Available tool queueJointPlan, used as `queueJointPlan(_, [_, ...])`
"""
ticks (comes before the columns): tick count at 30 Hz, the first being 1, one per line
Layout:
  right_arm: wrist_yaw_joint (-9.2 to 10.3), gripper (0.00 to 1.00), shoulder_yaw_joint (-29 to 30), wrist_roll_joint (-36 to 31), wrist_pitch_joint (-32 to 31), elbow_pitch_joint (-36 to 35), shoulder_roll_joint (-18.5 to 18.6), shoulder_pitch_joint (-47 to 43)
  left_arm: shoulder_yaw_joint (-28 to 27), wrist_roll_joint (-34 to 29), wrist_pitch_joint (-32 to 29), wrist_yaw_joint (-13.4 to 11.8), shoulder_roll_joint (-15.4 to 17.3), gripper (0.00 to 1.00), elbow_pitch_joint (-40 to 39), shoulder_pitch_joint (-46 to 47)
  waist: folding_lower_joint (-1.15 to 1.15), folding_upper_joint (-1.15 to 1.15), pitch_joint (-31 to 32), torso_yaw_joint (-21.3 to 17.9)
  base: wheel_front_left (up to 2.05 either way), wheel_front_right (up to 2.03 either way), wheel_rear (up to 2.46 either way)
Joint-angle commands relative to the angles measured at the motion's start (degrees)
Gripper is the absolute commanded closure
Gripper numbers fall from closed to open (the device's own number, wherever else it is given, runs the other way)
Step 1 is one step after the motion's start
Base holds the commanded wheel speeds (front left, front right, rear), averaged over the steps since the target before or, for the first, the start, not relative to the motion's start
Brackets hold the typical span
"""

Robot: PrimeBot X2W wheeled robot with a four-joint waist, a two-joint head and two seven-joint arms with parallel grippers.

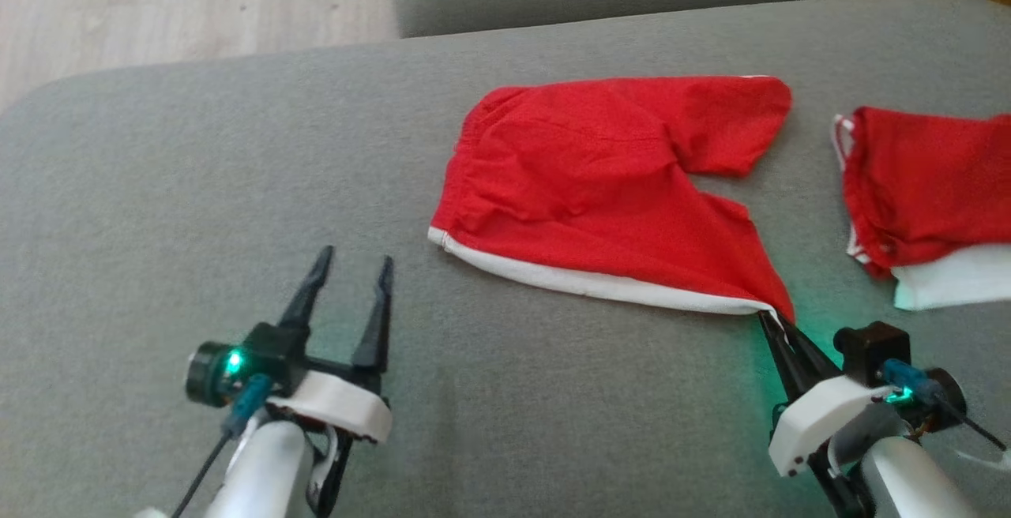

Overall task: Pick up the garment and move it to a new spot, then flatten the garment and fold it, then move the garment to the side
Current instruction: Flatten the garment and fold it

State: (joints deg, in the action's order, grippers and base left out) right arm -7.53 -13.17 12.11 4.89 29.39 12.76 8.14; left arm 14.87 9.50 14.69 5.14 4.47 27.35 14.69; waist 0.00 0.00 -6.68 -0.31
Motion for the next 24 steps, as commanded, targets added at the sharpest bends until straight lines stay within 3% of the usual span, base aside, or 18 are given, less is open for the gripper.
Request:
queueJointPlan(1, [0.04, 1.00, -0.5, -0.9, 0.7, -2.1, -0.3, 0.2, -0.2, -0.1, 0.2, 0.7, 1.3, 0.00, -0.4, 3.3, 0.00, 0.00, 0.0, -1.3, 0.00, 0.00, 0.00])
queueJointPlan(7, [0.04, 1.00, 1.0, -2.3, 1.0, -3.0, -2.3, 0.1, 6.1, 1.2, -2.6, 2.2, 2.8, 0.00, 4.4, 7.2, 0.00, 0.00, -1.6, -2.9, 0.00, 0.00, 0.00])
queueJointPlan(24, [0.04, 1.00, 1.6, -4.4, 2.0, -3.3, -4.3, 3.3, 18.5, 13.7, -7.2, 2.3, 6.5, 0.00, 14.9, 20.1, 0.00, 0.00, -7.8, -5.8, 0.00, 0.00, 0.00])
